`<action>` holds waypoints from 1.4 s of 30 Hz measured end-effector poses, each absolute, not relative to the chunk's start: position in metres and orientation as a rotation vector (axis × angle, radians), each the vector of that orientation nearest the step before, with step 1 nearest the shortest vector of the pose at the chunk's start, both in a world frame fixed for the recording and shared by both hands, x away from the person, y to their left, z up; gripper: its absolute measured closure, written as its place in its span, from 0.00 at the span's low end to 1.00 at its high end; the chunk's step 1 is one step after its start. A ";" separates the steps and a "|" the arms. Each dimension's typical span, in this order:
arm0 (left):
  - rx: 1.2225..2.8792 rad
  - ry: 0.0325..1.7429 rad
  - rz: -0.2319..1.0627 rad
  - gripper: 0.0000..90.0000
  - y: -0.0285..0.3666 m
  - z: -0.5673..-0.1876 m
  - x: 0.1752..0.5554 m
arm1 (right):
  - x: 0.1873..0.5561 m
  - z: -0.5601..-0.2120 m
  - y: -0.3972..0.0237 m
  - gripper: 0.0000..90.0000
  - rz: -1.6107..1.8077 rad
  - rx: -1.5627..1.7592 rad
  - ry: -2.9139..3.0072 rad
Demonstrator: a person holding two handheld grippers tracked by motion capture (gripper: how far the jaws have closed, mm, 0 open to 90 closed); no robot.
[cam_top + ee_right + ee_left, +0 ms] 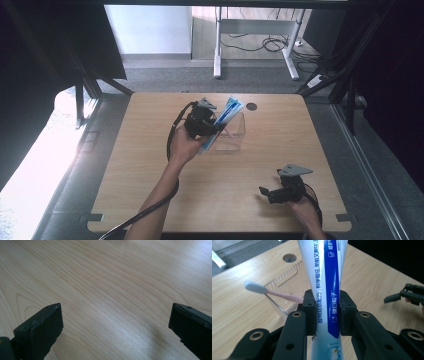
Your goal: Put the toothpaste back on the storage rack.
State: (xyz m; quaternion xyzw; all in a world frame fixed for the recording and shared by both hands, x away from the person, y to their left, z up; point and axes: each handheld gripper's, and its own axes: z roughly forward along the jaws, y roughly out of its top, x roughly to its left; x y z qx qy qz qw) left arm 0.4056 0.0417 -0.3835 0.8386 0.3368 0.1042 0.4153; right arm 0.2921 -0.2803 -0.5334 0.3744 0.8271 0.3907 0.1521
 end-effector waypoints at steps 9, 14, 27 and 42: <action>2.093 0.840 0.297 0.80 0.031 -0.379 0.418 | 0.292 -0.534 -0.280 0.00 1.120 1.073 2.374; 2.090 0.838 0.305 0.80 0.025 -0.379 0.427 | 0.292 -0.534 -0.280 0.00 1.120 1.070 2.375; 2.049 0.847 0.330 0.80 0.008 -0.382 0.450 | 0.293 -0.534 -0.281 0.00 1.119 1.070 2.379; 2.005 0.880 0.352 0.81 0.001 -0.387 0.473 | 0.293 -0.535 -0.282 0.00 1.122 1.072 2.382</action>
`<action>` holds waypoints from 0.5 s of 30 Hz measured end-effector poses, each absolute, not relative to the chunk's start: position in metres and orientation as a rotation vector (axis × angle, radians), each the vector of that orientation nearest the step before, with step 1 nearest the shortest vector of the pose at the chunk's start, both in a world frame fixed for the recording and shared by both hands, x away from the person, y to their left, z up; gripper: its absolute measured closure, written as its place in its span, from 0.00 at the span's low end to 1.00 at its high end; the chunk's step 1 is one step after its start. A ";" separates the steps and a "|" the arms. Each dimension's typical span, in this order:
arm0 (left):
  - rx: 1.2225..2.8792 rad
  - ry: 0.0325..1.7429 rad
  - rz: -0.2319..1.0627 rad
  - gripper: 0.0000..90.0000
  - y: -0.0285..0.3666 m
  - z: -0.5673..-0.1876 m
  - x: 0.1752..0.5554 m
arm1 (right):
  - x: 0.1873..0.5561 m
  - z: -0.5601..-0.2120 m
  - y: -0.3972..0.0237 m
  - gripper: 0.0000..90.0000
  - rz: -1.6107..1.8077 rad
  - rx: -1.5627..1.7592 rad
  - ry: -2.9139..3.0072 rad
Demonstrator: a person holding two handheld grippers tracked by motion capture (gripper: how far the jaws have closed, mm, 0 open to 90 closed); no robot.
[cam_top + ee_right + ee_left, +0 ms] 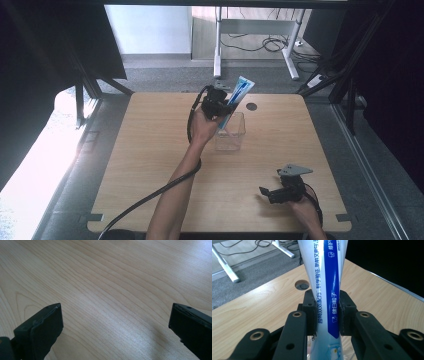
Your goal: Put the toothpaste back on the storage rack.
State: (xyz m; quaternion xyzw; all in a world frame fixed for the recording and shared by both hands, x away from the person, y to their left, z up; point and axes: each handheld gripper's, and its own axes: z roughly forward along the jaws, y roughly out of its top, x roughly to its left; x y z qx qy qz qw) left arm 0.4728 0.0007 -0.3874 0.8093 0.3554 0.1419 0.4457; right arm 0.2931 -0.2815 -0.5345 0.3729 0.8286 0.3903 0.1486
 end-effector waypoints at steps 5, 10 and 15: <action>1.998 0.874 0.358 0.80 -0.002 -0.390 0.476 | 0.293 -0.535 -0.282 0.00 1.121 1.074 2.385; 1.989 0.872 0.374 0.80 -0.006 -0.393 0.480 | 0.293 -0.535 -0.281 0.00 1.120 1.072 2.386; 1.980 0.869 0.378 0.80 -0.010 -0.397 0.483 | 0.293 -0.536 -0.281 0.00 1.118 1.071 2.389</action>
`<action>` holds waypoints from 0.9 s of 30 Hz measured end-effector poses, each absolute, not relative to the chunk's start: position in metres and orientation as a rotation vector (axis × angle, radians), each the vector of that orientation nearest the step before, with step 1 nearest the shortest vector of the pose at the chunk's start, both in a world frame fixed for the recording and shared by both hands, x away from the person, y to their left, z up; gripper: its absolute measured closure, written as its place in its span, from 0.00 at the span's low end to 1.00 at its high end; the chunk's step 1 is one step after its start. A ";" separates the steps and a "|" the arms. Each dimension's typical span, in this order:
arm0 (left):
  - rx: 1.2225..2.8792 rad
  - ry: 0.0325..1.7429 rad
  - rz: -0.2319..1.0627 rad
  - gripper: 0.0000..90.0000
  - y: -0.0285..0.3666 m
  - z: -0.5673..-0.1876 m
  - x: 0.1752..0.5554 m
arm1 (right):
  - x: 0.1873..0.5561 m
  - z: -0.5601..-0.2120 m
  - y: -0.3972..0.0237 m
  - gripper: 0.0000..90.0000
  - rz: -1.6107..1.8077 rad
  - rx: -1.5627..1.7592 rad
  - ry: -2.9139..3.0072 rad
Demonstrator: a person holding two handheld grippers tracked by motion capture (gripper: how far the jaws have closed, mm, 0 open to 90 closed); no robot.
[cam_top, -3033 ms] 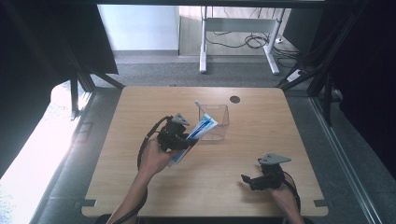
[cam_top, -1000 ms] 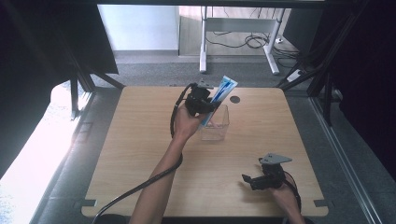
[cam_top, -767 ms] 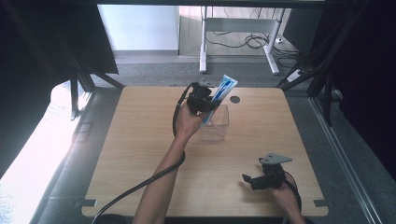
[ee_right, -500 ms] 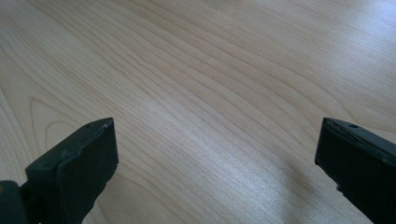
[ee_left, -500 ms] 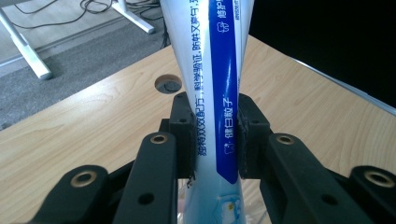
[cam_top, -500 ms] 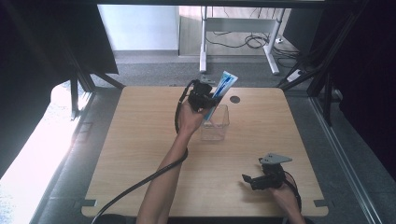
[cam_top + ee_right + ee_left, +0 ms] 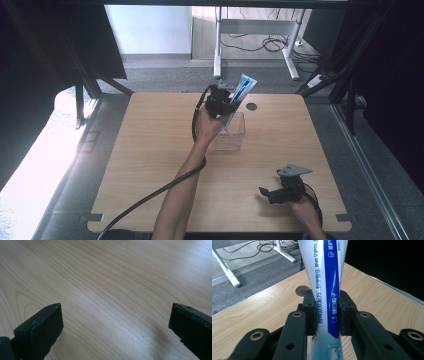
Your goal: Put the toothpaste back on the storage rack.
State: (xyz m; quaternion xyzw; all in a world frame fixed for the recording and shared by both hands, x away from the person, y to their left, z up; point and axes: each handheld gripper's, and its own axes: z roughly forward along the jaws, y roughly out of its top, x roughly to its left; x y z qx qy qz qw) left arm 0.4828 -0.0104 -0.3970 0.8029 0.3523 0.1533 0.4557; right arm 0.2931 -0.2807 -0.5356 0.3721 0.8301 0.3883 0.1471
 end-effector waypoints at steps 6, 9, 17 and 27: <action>1.994 0.851 0.391 0.80 -0.014 -0.405 0.484 | 0.293 -0.535 -0.282 0.00 1.119 1.073 2.388; 2.002 0.831 0.395 0.80 -0.016 -0.411 0.483 | 0.294 -0.535 -0.282 0.00 1.116 1.075 2.385; 2.024 0.821 0.399 0.80 -0.019 -0.424 0.482 | 0.294 -0.535 -0.283 0.00 1.115 1.077 2.386; 2.050 0.814 0.401 0.80 -0.018 -0.435 0.479 | 0.294 -0.535 -0.283 0.00 1.113 1.076 2.387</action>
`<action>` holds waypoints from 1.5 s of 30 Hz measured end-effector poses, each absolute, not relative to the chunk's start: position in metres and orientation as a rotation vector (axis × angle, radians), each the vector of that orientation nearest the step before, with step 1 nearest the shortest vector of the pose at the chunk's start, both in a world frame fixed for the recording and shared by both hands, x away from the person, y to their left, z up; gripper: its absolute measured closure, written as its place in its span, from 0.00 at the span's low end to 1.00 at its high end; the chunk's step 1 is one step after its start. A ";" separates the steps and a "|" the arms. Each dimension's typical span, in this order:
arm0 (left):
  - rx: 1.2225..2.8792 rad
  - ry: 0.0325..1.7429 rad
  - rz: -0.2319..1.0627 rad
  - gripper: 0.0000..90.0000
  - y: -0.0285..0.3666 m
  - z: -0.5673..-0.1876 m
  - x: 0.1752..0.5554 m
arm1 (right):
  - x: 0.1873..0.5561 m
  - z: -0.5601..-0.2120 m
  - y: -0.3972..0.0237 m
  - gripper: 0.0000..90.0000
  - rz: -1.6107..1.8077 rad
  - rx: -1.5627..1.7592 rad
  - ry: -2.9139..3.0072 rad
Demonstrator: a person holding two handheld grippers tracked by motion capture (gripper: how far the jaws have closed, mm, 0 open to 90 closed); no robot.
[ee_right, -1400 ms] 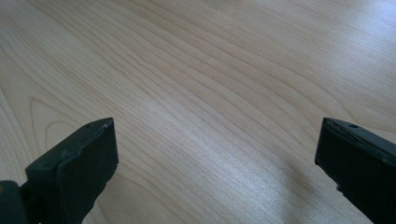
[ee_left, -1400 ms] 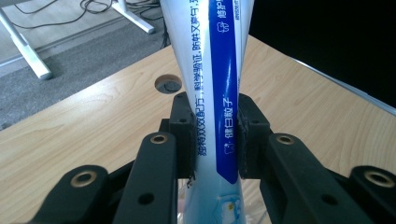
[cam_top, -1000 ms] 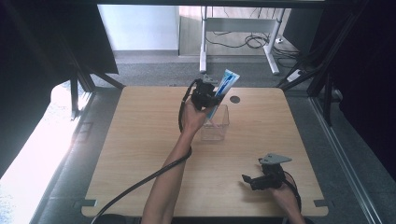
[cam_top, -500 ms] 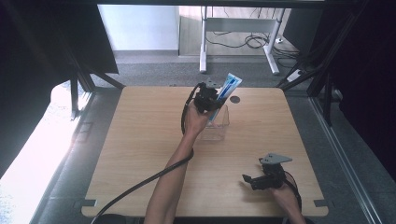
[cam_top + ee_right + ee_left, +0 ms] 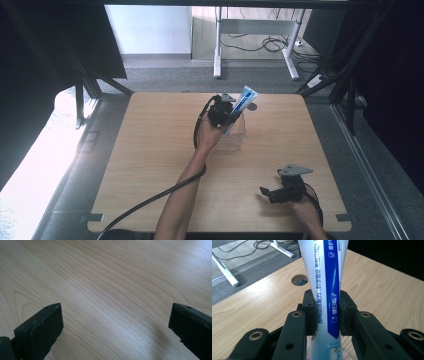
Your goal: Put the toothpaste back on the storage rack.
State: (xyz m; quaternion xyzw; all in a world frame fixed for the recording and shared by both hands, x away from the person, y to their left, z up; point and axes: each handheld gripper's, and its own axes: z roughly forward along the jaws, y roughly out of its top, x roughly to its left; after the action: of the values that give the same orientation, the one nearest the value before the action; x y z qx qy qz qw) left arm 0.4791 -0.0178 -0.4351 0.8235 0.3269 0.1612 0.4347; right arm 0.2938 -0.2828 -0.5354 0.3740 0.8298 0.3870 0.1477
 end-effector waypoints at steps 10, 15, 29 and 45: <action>2.082 0.805 0.402 0.79 -0.016 -0.444 0.477 | 0.294 -0.536 -0.283 0.00 1.107 1.073 2.388; 2.105 0.793 0.402 0.79 -0.018 -0.447 0.474 | 0.294 -0.536 -0.282 0.00 1.105 1.072 2.391; 2.157 0.788 0.403 0.77 -0.018 -0.451 0.469 | 0.294 -0.536 -0.281 0.00 1.101 1.068 2.398; 2.207 0.776 0.369 0.76 -0.016 -0.453 0.462 | 0.294 -0.537 -0.280 0.00 1.099 1.063 2.401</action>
State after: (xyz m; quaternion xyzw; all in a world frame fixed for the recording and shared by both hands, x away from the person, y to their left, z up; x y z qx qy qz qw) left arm 0.4620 -0.0157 -0.4535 0.8631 0.3036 0.1442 0.3769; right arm 0.2939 -0.2803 -0.5368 0.3694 0.8343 0.3820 0.1470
